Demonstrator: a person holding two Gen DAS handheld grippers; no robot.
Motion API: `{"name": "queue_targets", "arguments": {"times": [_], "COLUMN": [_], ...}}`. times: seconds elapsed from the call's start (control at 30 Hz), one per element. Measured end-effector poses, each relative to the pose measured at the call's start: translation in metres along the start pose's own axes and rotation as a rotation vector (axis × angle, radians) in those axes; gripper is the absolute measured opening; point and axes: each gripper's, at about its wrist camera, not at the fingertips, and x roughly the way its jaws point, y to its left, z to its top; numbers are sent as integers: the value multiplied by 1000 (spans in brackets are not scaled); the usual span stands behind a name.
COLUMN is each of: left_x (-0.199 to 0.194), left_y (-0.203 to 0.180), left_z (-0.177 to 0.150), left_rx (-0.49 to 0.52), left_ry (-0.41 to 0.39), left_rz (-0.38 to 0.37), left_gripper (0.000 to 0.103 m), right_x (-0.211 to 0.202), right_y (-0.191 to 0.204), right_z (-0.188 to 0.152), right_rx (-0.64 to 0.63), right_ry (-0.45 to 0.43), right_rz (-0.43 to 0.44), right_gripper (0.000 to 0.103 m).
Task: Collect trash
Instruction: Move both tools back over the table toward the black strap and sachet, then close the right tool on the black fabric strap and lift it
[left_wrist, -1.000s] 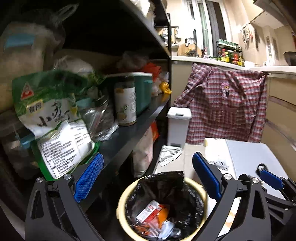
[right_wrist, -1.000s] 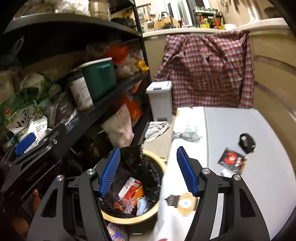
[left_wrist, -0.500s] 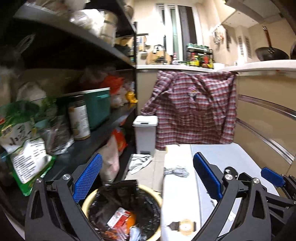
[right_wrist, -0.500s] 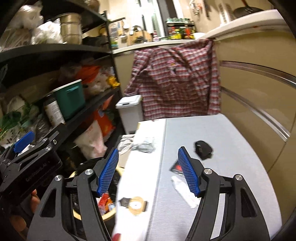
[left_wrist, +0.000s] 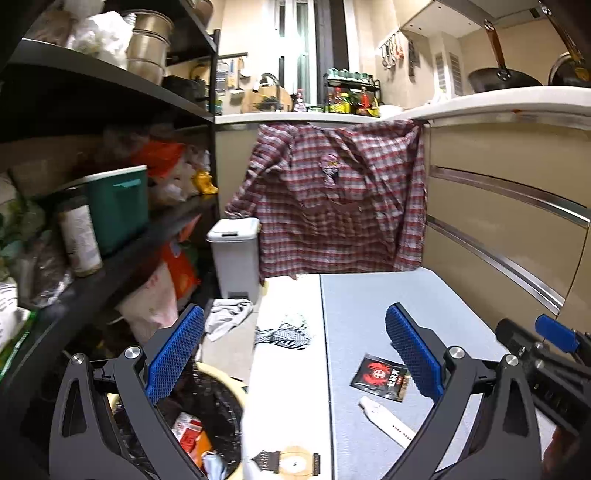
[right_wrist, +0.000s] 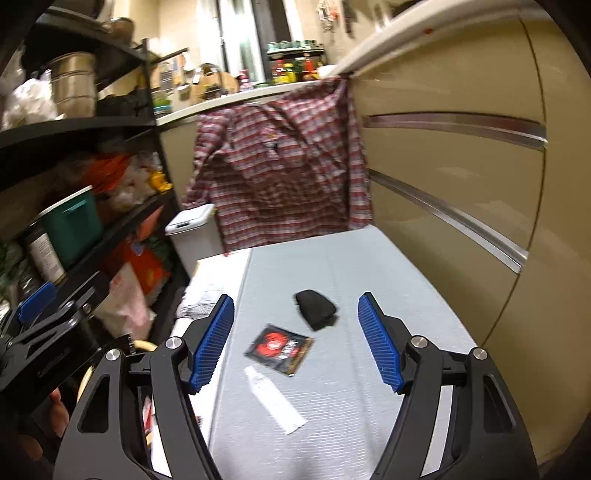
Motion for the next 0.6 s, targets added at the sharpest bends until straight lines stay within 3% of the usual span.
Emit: {"name": "queue_targets", "arguments": {"times": [0.33, 0.6], "left_x": [53, 88], "left_y": [-18, -17], "left_z": [-26, -39], "left_rx": [32, 35], "left_ry": [77, 85], "left_rz": [15, 51], "left_gripper": [95, 95], "right_x": [53, 115], "right_y": [-44, -48], "right_z": [-4, -16], "right_rx": [25, 18], "right_ry": [16, 68], "right_rz": [-76, -62], "right_gripper": [70, 70]}}
